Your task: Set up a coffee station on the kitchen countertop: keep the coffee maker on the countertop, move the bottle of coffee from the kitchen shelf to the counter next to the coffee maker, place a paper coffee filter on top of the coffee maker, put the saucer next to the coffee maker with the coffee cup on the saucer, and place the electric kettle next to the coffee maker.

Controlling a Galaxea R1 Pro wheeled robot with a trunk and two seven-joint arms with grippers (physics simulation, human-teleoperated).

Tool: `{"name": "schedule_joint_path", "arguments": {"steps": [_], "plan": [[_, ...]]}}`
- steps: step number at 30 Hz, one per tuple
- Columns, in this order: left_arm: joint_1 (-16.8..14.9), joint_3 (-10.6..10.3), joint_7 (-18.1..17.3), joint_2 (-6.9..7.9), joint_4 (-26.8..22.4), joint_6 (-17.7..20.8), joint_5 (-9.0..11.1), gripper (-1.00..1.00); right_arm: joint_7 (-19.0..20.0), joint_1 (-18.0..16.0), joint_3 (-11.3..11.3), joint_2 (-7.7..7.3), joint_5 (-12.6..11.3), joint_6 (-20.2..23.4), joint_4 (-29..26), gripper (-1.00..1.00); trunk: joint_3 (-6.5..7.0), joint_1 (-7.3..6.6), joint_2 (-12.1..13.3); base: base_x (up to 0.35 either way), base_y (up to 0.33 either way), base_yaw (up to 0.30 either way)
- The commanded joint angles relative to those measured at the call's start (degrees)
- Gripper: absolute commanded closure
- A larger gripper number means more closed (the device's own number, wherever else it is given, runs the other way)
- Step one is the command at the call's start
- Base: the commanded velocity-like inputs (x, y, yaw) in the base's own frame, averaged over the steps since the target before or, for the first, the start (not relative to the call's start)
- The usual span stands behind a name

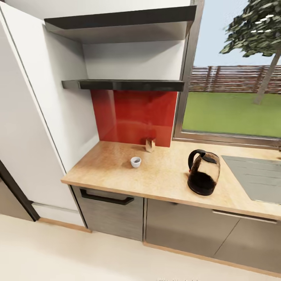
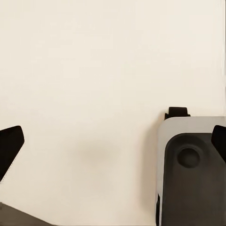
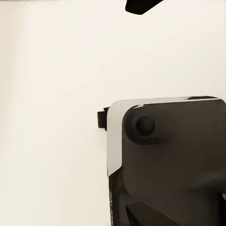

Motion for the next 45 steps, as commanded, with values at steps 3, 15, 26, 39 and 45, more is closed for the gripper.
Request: {"name": "schedule_joint_path", "arguments": {"steps": [3, 15, 26, 39, 45], "plan": [[0.0, -0.5, 0.2, 0.02, 0.0, -0.2, 0.5, -1.00, 0.2, -0.1, -0.5, -0.01, 0.5, -0.2, 0.1, -1.00, -0.12, 0.03, -0.1, -0.002, 0.002, -0.300], [0.0, -0.5, 0.3, 0.10, 0.0, -0.1, 0.6, -1.00, 0.2, -0.1, -0.5, -0.07, 0.5, -0.2, 0.1, -1.00, -0.12, 0.03, -0.1, -0.124, 0.204, -0.300], [0.0, -0.5, 0.2, 0.11, 0.0, -0.2, 0.7, -1.00, 0.2, -0.1, -0.5, -0.06, 0.5, -0.2, 0.0, -1.00, -0.12, 0.03, -0.1, -0.004, 0.151, -0.300], [0.0, -0.5, 0.2, 0.16, 0.0, -0.2, 0.6, -1.00, 0.1, -0.1, -0.7, -0.19, 0.4, -0.2, 0.0, -1.00, -0.12, 0.03, -0.1, 0.000, 0.003, -0.300], [0.0, -0.7, 0.2, 0.56, -0.1, -0.1, 0.2, -1.00, 0.0, -0.1, -0.7, -0.19, 0.4, -0.2, 0.0, -1.00, -0.12, 0.03, -0.1, 0.000, 0.000, -0.300]]}}
